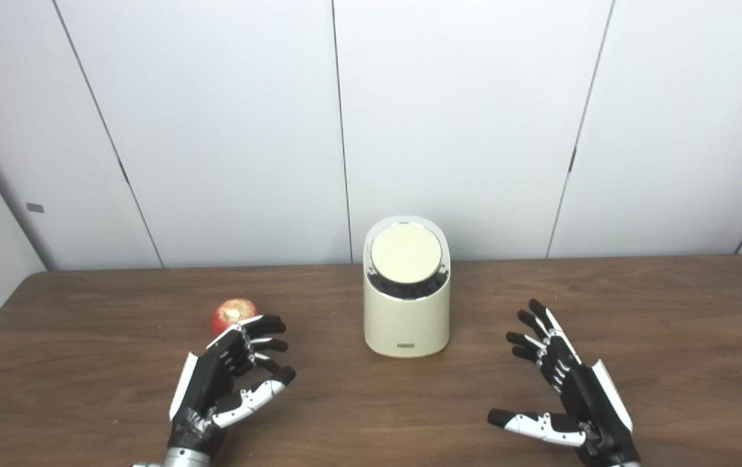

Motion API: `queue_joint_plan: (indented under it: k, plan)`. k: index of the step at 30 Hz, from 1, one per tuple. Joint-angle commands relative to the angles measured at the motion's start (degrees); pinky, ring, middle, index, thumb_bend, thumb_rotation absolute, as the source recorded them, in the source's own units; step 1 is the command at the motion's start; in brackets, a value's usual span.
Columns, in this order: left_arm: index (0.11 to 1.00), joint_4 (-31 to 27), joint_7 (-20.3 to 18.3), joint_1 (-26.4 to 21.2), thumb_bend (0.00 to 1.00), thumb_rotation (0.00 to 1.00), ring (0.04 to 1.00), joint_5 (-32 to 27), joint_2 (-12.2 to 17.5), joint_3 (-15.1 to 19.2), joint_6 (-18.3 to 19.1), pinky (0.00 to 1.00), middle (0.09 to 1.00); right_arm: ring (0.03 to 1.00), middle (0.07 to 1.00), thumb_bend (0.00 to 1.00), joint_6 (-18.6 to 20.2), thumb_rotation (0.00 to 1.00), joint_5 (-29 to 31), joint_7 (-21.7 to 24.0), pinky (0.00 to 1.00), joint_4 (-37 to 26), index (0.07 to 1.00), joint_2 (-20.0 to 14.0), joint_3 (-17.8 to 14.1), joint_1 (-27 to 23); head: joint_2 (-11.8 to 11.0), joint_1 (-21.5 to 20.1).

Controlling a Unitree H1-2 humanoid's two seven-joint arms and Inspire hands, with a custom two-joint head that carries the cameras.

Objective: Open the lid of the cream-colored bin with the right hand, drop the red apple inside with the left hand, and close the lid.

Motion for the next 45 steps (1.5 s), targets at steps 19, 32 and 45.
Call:
queue_joint_plan:
  k: [19, 32, 45]
  plan:
    - [0.784, 4.69, -0.47, -0.63, 0.66, 0.07, 0.665, -0.26, -0.78, -1.36, -1.63, 0.51, 0.748, 0.897, 0.904, 0.86, 26.61, 0.42, -17.30, -1.45, 0.79, -9.46, 0.920, 0.17, 1.49, -23.96, -0.69, -0.94]
    - [0.813, 4.74, -0.32, -0.48, 0.65, 0.06, 0.660, 0.56, -0.85, -1.86, -1.99, 0.51, 0.741, 0.844, 0.927, 0.87, 39.50, 0.42, -26.08, 2.57, 0.65, -6.29, 0.942, -4.42, 6.27, -38.55, -0.20, -0.96]
    - [0.806, 4.48, -0.46, -0.70, 0.65, 0.04, 0.642, 0.16, -1.19, -2.10, -2.08, 0.49, 0.736, 0.894, 0.976, 0.94, 40.91, 0.45, -35.19, 7.57, 0.66, 0.87, 0.978, -2.77, 7.79, -45.25, 0.19, -0.37]
